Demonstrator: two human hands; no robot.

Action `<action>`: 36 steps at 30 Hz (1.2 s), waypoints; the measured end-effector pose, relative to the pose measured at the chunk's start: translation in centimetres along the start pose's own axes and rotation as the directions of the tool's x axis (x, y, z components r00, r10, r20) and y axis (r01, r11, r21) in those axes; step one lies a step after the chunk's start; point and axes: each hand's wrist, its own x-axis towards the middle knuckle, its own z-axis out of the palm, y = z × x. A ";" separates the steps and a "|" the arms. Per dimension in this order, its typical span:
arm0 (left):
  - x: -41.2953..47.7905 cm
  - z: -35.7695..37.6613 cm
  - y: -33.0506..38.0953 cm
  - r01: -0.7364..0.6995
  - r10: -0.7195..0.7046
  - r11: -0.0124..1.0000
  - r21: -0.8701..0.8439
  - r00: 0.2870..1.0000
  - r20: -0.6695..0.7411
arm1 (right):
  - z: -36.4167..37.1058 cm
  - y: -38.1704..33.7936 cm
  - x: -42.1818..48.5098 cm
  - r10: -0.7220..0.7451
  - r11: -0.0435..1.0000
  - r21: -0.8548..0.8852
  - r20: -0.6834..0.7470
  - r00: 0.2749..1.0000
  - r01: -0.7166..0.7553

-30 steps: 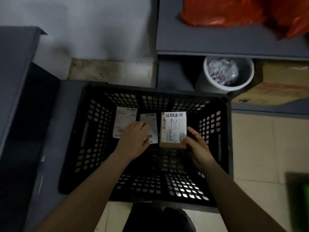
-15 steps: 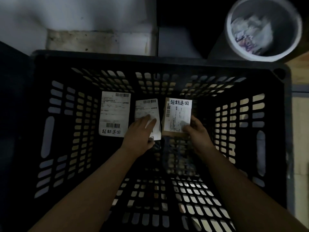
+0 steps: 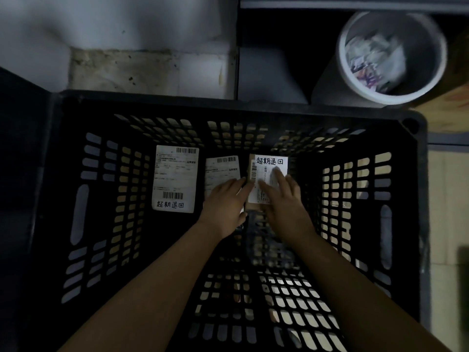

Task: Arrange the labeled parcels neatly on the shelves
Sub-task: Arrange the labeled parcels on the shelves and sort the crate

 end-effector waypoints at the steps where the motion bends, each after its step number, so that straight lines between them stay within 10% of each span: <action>1: 0.0 0.1 0.1 0.008 -0.008 1.000 0.000 1.000 -0.002 | -0.2 0.0 0.0 -0.012 1.000 -0.017 -0.001 1.000 0.012; 11: -4.7 -9.2 3.4 0.051 -0.039 0.998 0.047 0.971 -0.234 | -8.0 -5.3 -3.1 -0.256 0.957 -0.167 -0.116 0.960 0.235; 18: -16.6 -19.9 9.4 0.300 -0.219 0.951 0.072 0.821 -0.528 | -17.0 -15.3 -11.0 -0.565 0.803 -0.307 -0.118 0.817 0.511; 28: -42.2 -26.4 17.7 0.742 -0.446 0.670 -0.014 0.388 -0.806 | -18.2 -31.7 -26.7 -0.940 0.319 -0.338 0.006 0.341 0.885; 36: -63.6 -21.6 28.2 0.954 -0.586 0.254 -0.158 0.022 -0.810 | -11.7 -42.9 -45.2 -0.967 -0.232 -0.226 0.159 -0.199 0.946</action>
